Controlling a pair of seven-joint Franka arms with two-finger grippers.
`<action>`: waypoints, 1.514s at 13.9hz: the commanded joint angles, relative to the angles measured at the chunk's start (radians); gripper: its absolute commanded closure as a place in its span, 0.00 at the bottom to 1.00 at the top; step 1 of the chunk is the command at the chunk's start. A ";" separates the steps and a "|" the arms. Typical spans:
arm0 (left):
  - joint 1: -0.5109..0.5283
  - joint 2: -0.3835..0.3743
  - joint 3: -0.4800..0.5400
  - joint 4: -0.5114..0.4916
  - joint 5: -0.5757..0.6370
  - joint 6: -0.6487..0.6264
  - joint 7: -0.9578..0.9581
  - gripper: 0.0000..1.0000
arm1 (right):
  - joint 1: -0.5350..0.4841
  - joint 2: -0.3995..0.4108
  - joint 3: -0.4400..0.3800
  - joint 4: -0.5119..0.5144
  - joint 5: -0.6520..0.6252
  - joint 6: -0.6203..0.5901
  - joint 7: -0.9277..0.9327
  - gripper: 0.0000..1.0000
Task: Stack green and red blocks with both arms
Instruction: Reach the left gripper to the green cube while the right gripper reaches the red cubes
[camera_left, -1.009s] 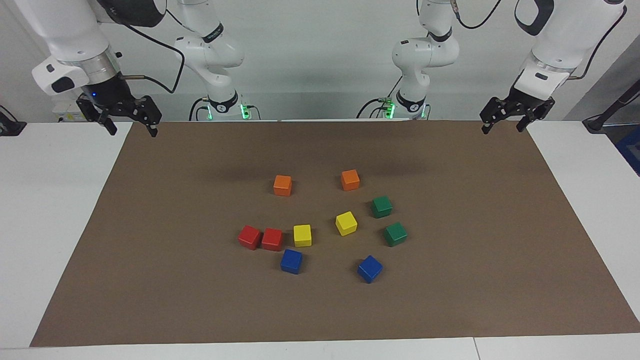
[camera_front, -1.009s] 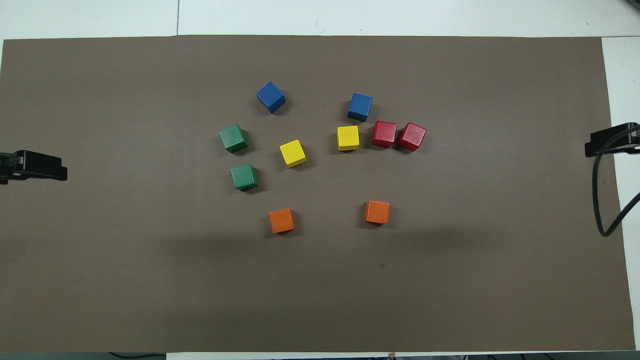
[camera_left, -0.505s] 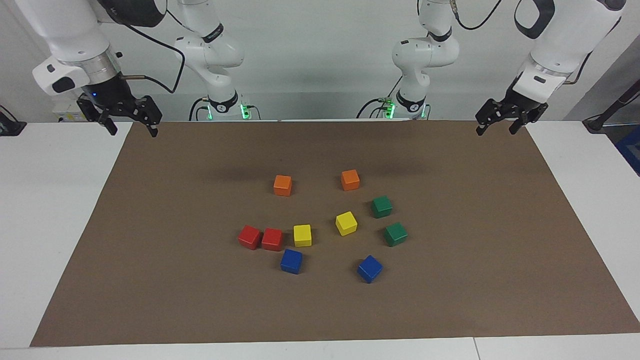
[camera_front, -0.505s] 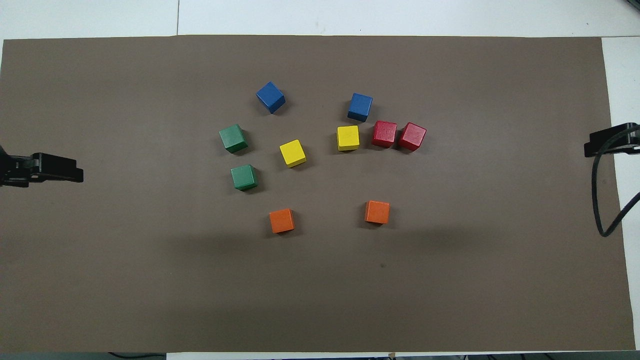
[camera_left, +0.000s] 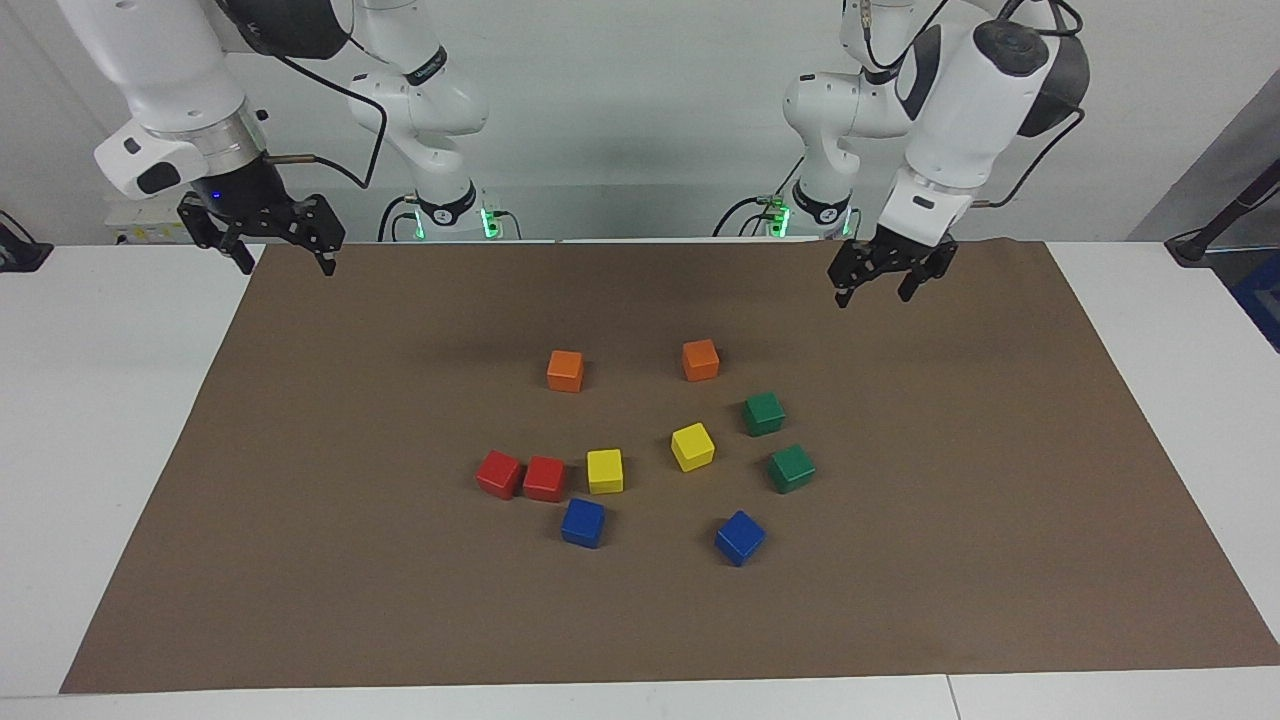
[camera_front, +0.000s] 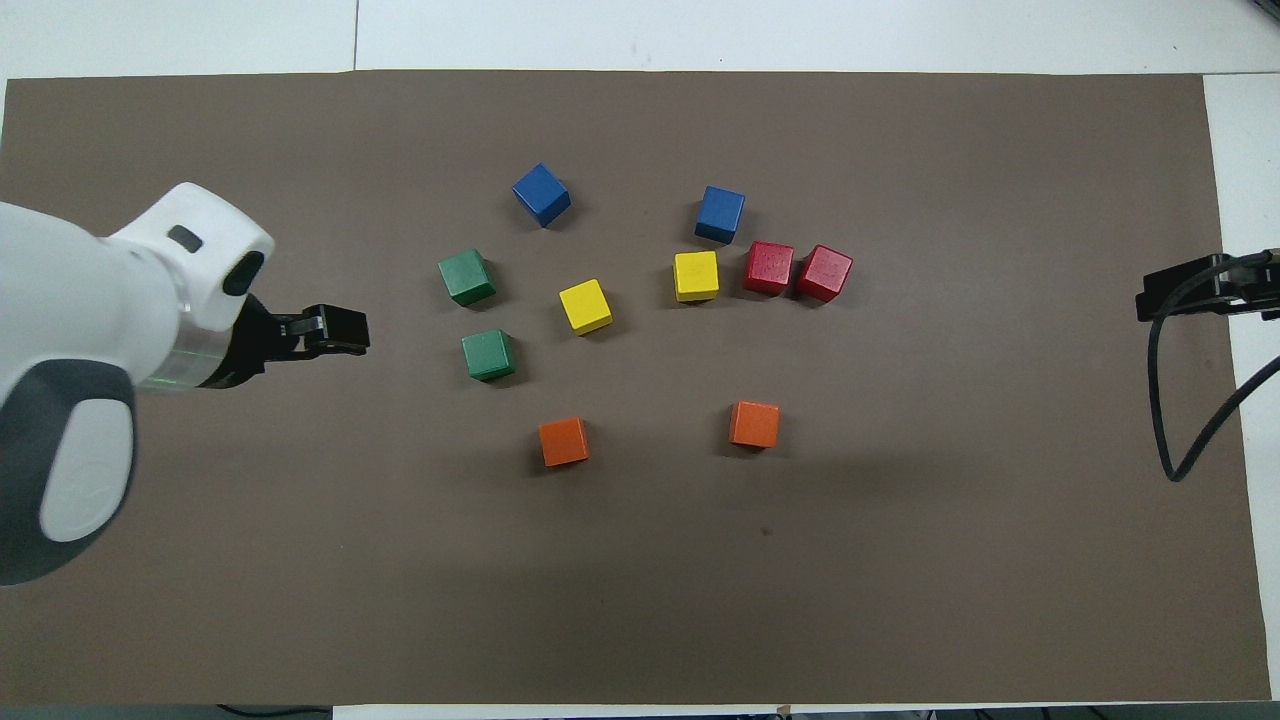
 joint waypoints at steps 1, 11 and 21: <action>-0.071 0.106 0.017 -0.008 -0.009 0.107 -0.066 0.00 | -0.003 -0.024 0.036 -0.036 -0.002 0.034 0.045 0.00; -0.157 0.227 0.020 -0.116 -0.006 0.333 -0.173 0.00 | 0.134 0.194 0.078 -0.074 0.014 0.399 0.391 0.00; -0.175 0.371 0.020 -0.090 0.011 0.402 -0.178 0.00 | 0.180 0.328 0.079 -0.054 0.005 0.557 0.539 0.00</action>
